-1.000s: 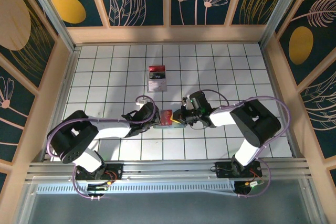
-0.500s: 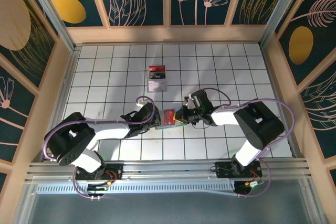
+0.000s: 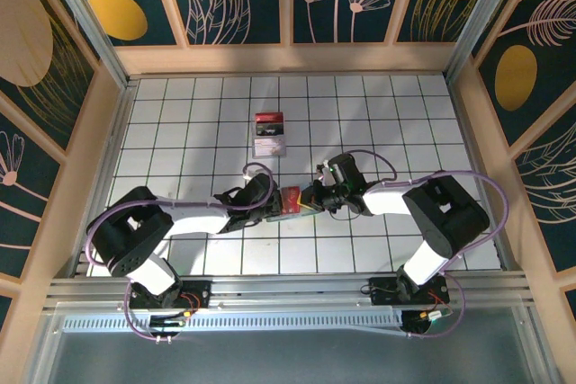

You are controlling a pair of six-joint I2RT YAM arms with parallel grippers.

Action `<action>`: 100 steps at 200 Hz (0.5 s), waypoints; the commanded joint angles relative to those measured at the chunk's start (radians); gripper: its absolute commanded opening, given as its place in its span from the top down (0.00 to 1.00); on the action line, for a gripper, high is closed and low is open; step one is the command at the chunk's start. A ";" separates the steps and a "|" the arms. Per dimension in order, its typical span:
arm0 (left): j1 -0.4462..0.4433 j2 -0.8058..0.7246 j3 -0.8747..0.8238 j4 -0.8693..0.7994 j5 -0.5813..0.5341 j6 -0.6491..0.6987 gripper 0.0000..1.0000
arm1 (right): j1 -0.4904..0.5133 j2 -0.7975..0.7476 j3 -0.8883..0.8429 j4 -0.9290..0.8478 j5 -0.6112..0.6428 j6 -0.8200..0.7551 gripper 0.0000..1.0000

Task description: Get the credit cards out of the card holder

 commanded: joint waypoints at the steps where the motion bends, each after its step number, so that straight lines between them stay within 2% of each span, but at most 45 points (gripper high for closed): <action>1: -0.005 0.047 0.011 -0.028 0.029 0.024 1.00 | -0.002 -0.032 0.005 0.042 -0.014 -0.001 0.92; 42: -0.005 0.067 0.013 -0.060 0.024 0.024 1.00 | 0.007 -0.039 -0.008 0.126 -0.039 0.015 0.82; 100: -0.005 0.063 0.010 -0.060 0.019 0.018 1.00 | 0.014 -0.003 0.007 0.166 -0.049 0.023 0.81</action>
